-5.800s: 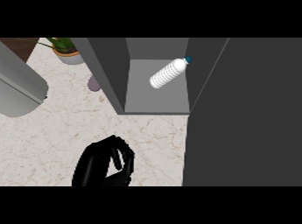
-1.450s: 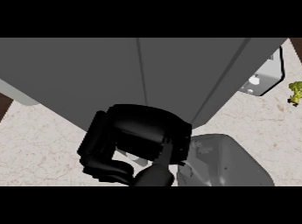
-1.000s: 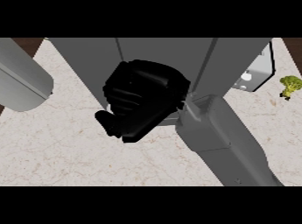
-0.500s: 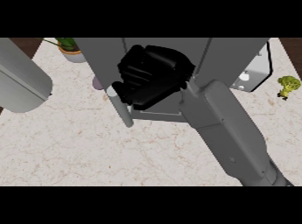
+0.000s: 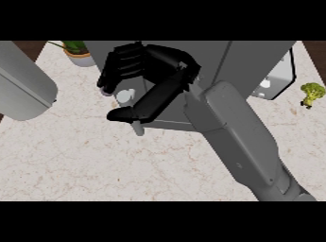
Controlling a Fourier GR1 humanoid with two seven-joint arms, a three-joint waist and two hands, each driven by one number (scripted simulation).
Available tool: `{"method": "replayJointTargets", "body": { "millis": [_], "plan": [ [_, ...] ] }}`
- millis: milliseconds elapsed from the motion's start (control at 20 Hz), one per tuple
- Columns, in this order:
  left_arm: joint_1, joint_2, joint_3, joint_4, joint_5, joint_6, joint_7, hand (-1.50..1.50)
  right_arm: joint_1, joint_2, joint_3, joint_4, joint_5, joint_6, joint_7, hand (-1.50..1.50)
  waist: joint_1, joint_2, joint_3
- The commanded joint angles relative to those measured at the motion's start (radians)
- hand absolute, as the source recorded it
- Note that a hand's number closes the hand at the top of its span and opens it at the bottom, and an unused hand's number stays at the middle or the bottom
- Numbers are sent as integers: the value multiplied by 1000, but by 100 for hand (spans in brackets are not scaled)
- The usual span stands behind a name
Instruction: Pick up the bottled water, place it into the cabinet and close the cabinet
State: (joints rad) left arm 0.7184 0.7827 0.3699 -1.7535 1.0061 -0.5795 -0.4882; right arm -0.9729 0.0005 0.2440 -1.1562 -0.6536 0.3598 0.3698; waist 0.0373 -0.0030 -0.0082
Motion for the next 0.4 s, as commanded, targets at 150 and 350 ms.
{"method": "replayJointTargets", "body": {
  "millis": [150, 350],
  "plan": [
    [-20, -7, -1, -20, -6, 7, 19, -150, -166, -87, -155, 75, 90, -151, -86, -150, -6, 11, 7],
    [-39, -28, -26, -9, -39, -7, 19, -150, -162, -71, -152, 76, 96, -164, -103, -150, -12, 11, 6]
  ]
}}
